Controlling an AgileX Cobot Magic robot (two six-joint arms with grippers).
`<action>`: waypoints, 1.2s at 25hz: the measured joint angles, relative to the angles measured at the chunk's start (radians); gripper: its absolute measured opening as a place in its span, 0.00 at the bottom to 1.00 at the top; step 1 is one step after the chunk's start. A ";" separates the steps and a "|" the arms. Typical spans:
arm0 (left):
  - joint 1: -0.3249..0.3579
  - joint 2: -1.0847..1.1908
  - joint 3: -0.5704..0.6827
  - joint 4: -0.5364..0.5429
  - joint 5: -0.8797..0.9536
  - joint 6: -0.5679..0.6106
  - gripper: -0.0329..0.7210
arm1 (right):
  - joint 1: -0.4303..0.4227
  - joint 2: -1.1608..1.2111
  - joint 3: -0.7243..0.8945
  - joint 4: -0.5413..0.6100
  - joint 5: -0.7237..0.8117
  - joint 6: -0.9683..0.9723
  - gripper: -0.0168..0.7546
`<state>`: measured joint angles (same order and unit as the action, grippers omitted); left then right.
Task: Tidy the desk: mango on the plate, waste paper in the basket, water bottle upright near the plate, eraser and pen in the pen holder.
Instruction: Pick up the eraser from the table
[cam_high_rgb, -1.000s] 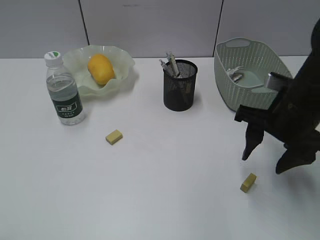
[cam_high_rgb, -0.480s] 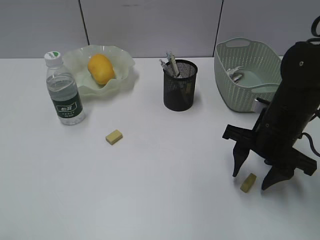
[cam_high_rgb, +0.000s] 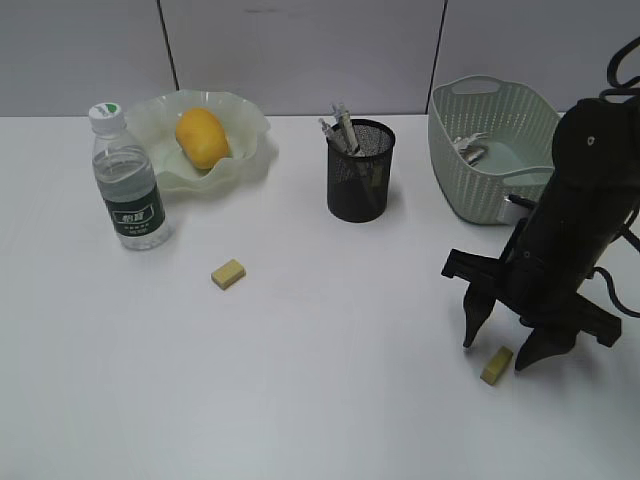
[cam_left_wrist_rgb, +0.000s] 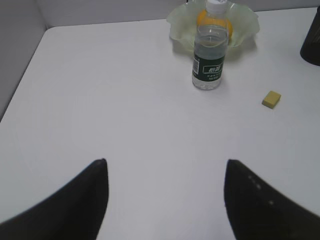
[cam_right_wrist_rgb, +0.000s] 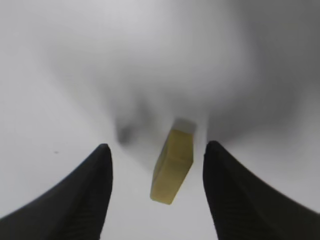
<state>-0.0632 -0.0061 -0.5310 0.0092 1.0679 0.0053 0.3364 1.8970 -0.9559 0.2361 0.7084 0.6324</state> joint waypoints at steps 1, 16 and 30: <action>0.000 0.000 0.000 0.000 0.000 0.000 0.77 | 0.000 0.000 0.000 -0.001 -0.005 0.000 0.62; 0.000 0.000 0.000 0.003 0.000 0.000 0.77 | 0.000 0.000 0.000 -0.005 -0.009 0.001 0.53; 0.000 0.000 0.000 0.004 0.000 0.000 0.77 | 0.000 0.046 0.000 0.004 0.018 0.000 0.53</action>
<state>-0.0632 -0.0061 -0.5310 0.0128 1.0679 0.0053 0.3364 1.9426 -0.9559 0.2403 0.7265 0.6324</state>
